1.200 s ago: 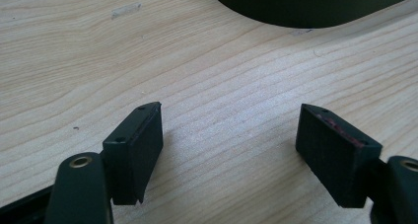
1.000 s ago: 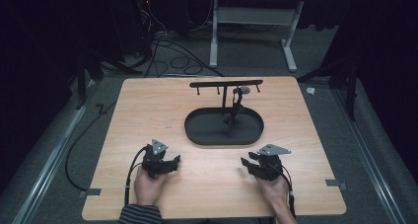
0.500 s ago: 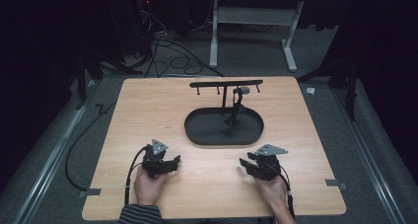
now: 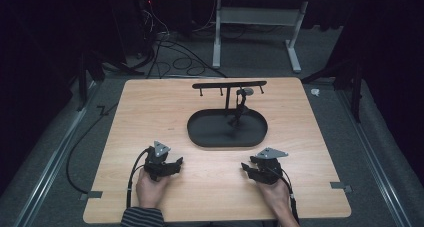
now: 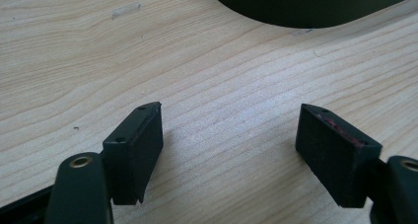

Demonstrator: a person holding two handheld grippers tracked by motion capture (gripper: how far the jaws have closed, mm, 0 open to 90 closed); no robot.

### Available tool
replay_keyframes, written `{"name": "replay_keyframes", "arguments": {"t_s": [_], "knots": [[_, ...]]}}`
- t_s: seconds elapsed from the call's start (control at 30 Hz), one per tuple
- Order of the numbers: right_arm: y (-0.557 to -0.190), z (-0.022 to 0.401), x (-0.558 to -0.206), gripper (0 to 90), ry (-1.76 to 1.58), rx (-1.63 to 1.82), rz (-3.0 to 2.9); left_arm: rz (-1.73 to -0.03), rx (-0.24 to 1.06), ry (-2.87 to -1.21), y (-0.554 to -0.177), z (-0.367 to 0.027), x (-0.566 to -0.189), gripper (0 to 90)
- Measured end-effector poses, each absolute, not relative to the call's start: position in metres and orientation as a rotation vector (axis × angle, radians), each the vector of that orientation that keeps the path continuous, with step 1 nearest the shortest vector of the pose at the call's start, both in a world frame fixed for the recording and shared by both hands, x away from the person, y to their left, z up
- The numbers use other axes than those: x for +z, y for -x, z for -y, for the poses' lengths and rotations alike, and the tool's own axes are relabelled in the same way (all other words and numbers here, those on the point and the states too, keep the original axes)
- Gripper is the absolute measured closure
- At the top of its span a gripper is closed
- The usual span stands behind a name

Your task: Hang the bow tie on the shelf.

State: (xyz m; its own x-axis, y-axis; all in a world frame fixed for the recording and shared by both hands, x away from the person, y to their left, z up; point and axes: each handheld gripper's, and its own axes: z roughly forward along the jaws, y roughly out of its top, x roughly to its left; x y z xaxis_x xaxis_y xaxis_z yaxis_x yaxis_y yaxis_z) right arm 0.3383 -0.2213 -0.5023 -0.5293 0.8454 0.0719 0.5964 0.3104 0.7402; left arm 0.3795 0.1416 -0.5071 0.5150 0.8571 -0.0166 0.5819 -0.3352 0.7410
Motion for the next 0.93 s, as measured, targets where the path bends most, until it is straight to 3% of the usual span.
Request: {"name": "replay_keyframes", "arguments": {"t_s": [0.37,0.93], "knots": [[-0.3361,0.2125,-0.5030,41.1,-1.200,0.977,-2.283,-1.172,0.499,-2.048,-0.3794,-0.1415,-0.5072,26.8],[-0.3363,0.2123,-0.5030,39.4,-1.208,0.973,-2.280,-1.171,0.498,-2.045,-0.3795,-0.1416,-0.5074,26.8]]}}
